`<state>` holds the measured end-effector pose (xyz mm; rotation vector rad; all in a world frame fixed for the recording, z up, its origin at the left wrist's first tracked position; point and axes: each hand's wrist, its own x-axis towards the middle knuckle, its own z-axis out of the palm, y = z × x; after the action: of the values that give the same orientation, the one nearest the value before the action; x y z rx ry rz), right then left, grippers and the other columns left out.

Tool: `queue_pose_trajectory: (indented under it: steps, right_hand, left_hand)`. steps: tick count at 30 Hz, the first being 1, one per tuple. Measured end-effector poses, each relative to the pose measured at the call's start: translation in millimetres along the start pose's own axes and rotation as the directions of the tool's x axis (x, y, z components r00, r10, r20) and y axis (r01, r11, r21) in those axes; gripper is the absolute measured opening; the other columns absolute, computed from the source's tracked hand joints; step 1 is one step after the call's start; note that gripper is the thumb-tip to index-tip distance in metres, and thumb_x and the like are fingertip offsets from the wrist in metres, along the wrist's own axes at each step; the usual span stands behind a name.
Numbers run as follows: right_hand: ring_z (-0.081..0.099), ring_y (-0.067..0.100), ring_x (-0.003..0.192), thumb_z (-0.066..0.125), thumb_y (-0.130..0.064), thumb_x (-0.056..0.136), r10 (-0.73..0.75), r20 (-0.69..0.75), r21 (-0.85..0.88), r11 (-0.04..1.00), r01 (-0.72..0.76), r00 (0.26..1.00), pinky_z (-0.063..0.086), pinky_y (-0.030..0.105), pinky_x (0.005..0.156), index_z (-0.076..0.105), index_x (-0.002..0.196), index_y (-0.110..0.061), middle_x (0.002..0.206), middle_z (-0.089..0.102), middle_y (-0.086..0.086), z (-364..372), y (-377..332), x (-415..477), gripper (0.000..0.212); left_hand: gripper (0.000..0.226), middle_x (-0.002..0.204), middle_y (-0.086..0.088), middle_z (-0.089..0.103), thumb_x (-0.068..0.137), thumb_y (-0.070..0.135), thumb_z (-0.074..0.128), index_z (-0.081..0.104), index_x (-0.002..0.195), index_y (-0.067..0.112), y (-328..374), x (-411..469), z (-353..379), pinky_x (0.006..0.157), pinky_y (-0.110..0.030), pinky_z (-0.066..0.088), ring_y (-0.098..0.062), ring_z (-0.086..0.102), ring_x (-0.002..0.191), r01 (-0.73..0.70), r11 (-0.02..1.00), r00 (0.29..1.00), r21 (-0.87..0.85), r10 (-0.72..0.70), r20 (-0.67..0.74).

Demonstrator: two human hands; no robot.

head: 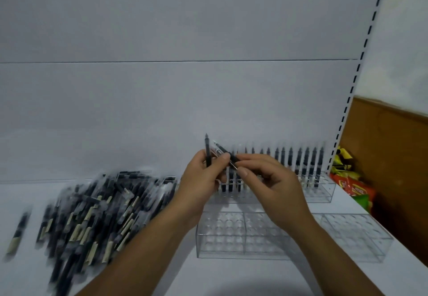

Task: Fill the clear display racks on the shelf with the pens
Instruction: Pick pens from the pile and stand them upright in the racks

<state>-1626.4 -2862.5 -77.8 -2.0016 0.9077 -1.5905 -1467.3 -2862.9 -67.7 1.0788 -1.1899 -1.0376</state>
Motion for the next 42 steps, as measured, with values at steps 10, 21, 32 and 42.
queue_pose_trajectory:
  steps: [10, 21, 32, 42]
  right_hand:
    - [0.06, -0.009, 0.086, 0.067, -0.01, 0.09, 0.088, 0.144, -0.376, 0.926, -0.028, 0.986, 0.044, 0.005, 0.076, 0.063, 0.126, -0.033, 0.099, 0.064, -0.022, -3.3, 0.2, 1.3, 0.043]
    - [0.059, -0.006, 0.073, 0.063, -0.032, 0.093, 0.268, 0.014, -0.318, 0.914, -0.25, 0.963, 0.045, 0.01, 0.059, 0.067, 0.097, -0.029, 0.085, 0.066, -0.015, -31.2, 4.7, 43.1, 0.006]
    - [0.065, 0.014, 0.085, 0.067, -0.027, 0.09, 0.353, 0.158, -0.578, 0.79, -0.204, 0.922, 0.053, 0.031, 0.075, 0.066, 0.099, -0.016, 0.087, 0.067, -0.007, -19.7, 26.6, 62.6, 0.014]
    - [0.05, 0.005, 0.061, 0.066, -0.045, 0.089, 0.414, 0.225, -0.783, 0.616, -0.089, 0.882, 0.035, 0.023, 0.055, 0.053, 0.071, -0.033, 0.064, 0.052, -0.015, -8.4, 38.1, 60.5, 0.025]
  left_hand:
    - [0.009, 0.092, -0.016, 0.067, 0.094, 0.022, 0.06, 0.061, 0.102, 0.02, -18.7, -6.8, -5.8, 0.062, -0.022, 0.049, -0.012, 0.058, 0.07, -0.132, 0.989, 0.99, -0.059, 0.134, 0.032]
    - [0.014, 0.093, 0.005, 0.075, 0.091, 0.03, 0.061, 0.063, 0.102, 0.023, -23.5, -5.5, -14.8, 0.061, -0.015, 0.049, -0.003, 0.055, 0.06, -0.156, 0.979, 0.987, -0.135, 0.152, -0.043]
    - [0.016, 0.094, 0.005, 0.075, 0.092, 0.024, 0.061, 0.062, 0.106, 0.019, -20.7, -9.1, -12.6, 0.066, -0.017, 0.052, -0.003, 0.054, 0.062, -0.158, 0.979, 0.987, -0.128, 0.157, -0.023]
    - [0.025, 0.079, -0.004, 0.06, 0.081, 0.024, 0.073, 0.066, 0.1, 0.011, -20.9, -8.5, -11.2, 0.059, -0.009, 0.045, 0.0, 0.056, 0.061, -0.159, 0.978, 0.987, -0.134, 0.155, -0.038]
